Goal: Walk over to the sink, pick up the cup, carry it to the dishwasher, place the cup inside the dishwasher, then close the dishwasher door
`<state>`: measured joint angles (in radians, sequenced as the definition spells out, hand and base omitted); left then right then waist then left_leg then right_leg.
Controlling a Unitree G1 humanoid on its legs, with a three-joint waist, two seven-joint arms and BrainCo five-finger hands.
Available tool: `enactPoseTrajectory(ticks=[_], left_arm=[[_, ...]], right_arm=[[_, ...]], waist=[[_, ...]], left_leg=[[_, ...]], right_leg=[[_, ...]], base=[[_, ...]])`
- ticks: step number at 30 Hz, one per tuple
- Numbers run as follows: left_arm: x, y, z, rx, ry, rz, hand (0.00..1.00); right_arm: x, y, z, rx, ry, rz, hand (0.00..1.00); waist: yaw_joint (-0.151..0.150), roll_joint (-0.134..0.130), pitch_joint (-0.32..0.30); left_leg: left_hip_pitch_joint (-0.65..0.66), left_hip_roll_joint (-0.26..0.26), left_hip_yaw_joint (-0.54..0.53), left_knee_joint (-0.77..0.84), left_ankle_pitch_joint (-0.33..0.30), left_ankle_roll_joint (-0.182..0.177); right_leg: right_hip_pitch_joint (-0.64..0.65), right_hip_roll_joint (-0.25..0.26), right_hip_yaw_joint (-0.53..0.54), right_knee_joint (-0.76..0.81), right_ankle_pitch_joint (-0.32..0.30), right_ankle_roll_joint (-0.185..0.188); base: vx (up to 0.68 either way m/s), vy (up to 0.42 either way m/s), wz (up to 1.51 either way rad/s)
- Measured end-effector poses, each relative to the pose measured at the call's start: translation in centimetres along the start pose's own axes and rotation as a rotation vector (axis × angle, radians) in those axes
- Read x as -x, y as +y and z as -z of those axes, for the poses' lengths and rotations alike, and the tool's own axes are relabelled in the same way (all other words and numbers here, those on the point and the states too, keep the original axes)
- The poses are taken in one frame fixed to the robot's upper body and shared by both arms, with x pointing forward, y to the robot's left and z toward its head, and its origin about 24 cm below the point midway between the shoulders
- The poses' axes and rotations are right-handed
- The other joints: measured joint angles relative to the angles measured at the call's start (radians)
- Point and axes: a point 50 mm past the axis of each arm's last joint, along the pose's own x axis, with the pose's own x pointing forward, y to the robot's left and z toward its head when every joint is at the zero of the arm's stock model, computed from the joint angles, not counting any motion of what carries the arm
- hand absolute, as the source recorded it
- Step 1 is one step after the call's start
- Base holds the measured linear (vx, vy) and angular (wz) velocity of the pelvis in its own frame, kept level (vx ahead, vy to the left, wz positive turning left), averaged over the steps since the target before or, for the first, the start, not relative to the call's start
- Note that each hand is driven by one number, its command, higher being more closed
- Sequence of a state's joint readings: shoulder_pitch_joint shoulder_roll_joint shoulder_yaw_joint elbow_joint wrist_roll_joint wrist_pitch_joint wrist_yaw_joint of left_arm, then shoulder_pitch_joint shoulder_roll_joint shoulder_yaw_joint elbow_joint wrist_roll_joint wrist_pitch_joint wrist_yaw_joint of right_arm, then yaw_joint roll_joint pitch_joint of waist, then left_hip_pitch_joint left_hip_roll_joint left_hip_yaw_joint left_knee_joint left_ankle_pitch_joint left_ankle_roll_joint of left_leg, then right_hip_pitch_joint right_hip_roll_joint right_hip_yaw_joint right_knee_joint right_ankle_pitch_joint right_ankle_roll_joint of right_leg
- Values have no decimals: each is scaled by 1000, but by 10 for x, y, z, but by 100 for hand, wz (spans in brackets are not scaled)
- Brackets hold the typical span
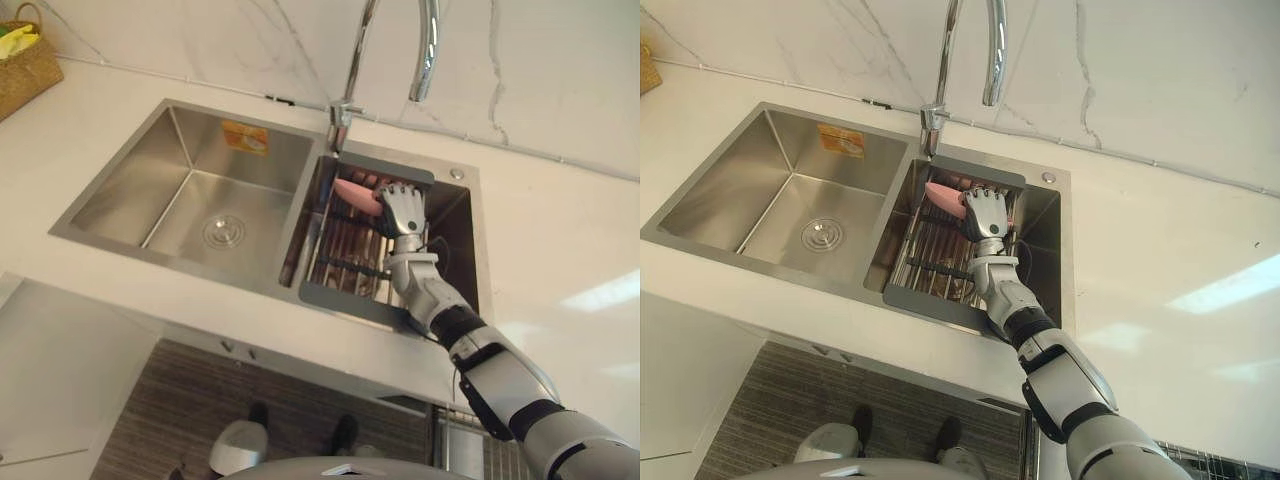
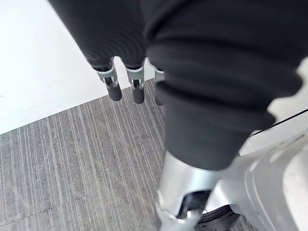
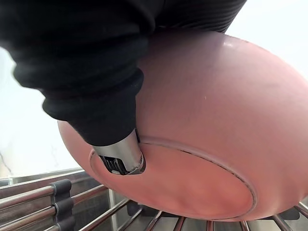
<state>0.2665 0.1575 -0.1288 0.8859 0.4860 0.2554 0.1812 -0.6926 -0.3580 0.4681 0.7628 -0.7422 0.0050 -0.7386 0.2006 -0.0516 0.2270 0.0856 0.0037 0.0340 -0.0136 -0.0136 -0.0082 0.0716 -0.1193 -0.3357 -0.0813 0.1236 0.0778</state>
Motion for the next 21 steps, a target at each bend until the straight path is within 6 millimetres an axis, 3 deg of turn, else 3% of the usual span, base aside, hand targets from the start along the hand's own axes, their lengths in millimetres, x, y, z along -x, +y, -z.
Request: enactPoseTrajectory(ticks=[15,21], left_arm=[[1,-4,-1,-35,-12,3,0],[1,-4,-2,-31,-19,3,0]], right_arm=[[-9,-8,-6,-36,-44,43,100],[-17,-31,-29,-106,-161,163,100]], waist=[[-1,0,1],[-38,0,1]], left_leg=[[0,1,5,7,0,0],[13,4,48,11,-8,0]], right_leg=[[2,-2,5,0,1,0],[-7,2,50,0,10,-1]], base=[[-22,4,0],[-31,16,-20]])
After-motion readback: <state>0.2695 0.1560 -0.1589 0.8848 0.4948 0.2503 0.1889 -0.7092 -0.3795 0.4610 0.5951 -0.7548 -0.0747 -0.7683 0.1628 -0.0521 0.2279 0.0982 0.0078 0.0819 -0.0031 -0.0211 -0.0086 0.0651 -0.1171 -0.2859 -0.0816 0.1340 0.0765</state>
